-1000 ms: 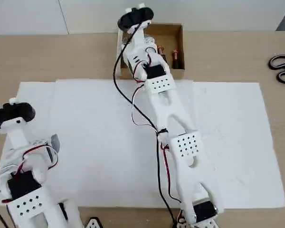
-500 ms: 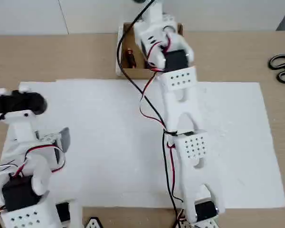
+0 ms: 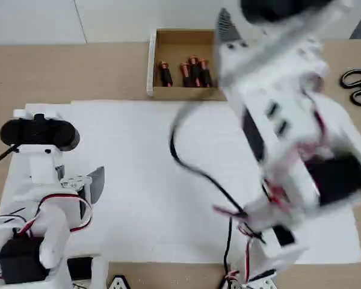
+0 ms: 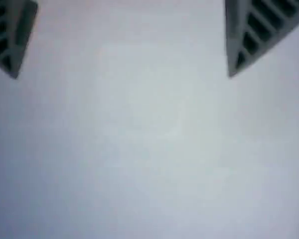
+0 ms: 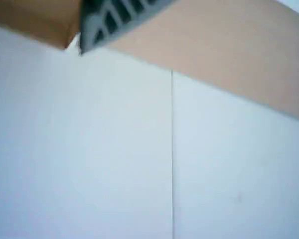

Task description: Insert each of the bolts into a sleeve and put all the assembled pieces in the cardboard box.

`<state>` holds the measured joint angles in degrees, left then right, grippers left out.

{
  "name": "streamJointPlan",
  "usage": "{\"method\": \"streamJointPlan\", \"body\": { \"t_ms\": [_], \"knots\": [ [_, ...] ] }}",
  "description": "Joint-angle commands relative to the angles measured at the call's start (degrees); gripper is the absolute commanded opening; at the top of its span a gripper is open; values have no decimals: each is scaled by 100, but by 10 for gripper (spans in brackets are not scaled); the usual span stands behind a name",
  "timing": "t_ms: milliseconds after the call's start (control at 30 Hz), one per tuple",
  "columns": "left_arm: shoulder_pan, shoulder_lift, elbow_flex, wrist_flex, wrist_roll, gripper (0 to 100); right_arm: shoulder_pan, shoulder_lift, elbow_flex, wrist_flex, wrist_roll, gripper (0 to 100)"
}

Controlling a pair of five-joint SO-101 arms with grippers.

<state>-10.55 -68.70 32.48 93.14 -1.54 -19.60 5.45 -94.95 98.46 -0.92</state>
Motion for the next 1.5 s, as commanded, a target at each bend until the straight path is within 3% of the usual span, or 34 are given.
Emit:
{"method": "streamJointPlan", "body": {
  "t_ms": [0,233,533,767,933,1267,1467],
  "knots": [
    [18,-440,-207,0,53,254,84,-1059,105,101,-26,184],
    [18,-1793,-92,-88,53,255,840,-3284,2523,127,-44,184],
    [-9,-3569,1903,-1090,26,255,1226,-6167,7147,22,-53,185],
    [-9,-3534,2237,-1960,26,256,1516,-7626,9609,-347,-35,185],
    [-9,-3534,2897,-2690,26,256,1930,-8567,11411,-1262,-44,185],
    [-9,-3534,4479,-2734,18,256,2018,-10967,15112,-2527,-35,185],
    [0,-3534,4673,-2734,18,256,2009,-10879,15842,-2624,-35,185]
  ]
}}
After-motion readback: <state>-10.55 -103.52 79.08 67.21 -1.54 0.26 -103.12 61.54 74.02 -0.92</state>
